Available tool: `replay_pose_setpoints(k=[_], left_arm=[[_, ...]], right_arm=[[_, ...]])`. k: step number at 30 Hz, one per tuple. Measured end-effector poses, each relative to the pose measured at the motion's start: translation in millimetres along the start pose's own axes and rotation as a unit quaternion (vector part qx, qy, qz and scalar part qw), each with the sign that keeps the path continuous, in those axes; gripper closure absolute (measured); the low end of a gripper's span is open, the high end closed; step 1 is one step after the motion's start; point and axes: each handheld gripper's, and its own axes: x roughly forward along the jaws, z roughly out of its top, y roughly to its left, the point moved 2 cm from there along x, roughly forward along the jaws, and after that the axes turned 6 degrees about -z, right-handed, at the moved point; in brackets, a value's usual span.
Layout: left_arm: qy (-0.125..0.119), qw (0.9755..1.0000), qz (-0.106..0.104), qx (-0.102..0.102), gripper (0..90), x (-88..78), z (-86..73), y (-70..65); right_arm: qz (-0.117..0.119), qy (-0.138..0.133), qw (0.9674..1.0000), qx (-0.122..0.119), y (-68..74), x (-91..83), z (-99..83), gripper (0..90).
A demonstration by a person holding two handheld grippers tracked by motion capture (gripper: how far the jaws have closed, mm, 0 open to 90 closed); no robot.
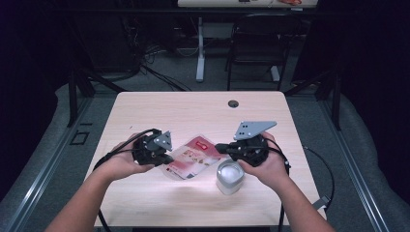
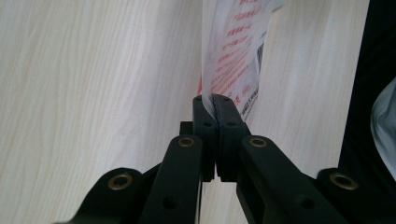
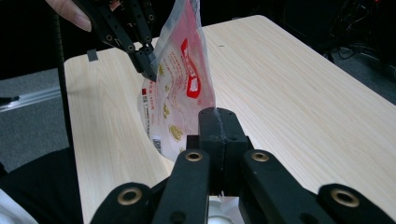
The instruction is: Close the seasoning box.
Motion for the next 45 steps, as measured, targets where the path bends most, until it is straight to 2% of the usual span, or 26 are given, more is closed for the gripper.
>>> replay_pose_setpoints(k=[5,12,16,25,32,39,45], left_arm=[[-0.011,0.9999,-0.002,-0.011,89.0,5.0,-7.6,3.0],[-0.023,0.9995,-0.003,-0.021,89.0,16.1,-16.5,3.7],[-0.04,0.9987,0.002,-0.03,89.0,18.9,-21.9,5.4],[-0.074,0.9962,-0.001,-0.045,89.0,29.9,-34.6,7.6],[-0.074,0.9958,0.009,-0.052,88.9,34.6,-41.7,8.9],[-0.099,0.9926,0.022,-0.066,88.7,44.4,-47.8,11.8],[-0.117,0.9899,0.025,-0.076,88.7,53.0,-54.5,11.1]], right_arm=[[-0.003,0.017,0.9997,-0.015,1.8,6.0,6.9,90.0],[-0.005,0.024,0.9994,-0.023,5.2,13.2,11.9,90.0],[-0.004,0.026,0.9993,-0.026,5.7,15.9,15.3,90.0],[-0.014,0.037,0.9984,-0.041,9.4,25.2,27.3,90.0],[-0.02,0.044,0.9976,-0.049,12.0,35.0,32.0,90.0],[-0.022,0.051,0.9971,-0.051,10.6,42.5,32.9,90.0],[-0.029,0.059,0.9961,-0.06,12.6,49.3,37.5,90.0]])
